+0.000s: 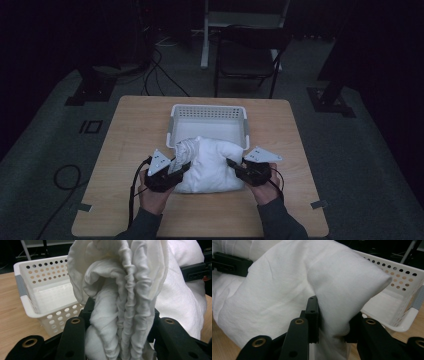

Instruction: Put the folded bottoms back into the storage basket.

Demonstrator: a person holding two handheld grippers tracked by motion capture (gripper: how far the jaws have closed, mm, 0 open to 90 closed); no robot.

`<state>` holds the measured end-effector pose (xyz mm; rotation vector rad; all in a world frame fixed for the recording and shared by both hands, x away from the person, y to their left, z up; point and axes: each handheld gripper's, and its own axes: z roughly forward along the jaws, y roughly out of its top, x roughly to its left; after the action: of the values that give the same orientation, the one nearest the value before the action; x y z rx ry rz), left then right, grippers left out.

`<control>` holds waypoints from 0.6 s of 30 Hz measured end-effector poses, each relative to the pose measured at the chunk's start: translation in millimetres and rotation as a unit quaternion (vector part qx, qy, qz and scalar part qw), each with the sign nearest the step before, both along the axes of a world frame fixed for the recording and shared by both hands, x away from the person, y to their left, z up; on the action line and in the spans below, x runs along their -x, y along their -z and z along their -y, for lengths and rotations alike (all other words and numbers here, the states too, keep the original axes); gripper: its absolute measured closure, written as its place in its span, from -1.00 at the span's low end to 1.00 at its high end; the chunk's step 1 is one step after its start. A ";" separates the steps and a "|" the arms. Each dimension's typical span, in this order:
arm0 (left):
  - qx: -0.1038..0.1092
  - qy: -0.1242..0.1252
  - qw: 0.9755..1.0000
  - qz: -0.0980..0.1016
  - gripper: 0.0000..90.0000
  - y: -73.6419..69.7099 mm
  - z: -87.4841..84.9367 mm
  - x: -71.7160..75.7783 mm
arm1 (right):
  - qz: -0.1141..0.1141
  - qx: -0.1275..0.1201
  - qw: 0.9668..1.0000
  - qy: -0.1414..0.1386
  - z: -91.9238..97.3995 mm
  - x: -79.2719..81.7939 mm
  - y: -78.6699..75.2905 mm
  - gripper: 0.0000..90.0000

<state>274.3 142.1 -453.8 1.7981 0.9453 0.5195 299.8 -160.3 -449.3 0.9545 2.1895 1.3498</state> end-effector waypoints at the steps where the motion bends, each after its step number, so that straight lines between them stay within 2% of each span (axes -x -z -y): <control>1: 0.000 0.000 1.000 0.000 0.31 -0.4 0.0 -0.4 | 0.000 0.000 1.000 0.000 0.0 -0.3 -0.5 0.59; 18: 0.002 0.003 1.000 0.006 0.31 -14.1 -4.0 -12.4 | 0.011 -0.002 1.000 0.003 -3.0 -7.4 -13.3 0.59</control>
<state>286.6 146.1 -439.7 1.7916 0.9319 0.5240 307.2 -157.3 -436.1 0.9430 2.1659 1.3555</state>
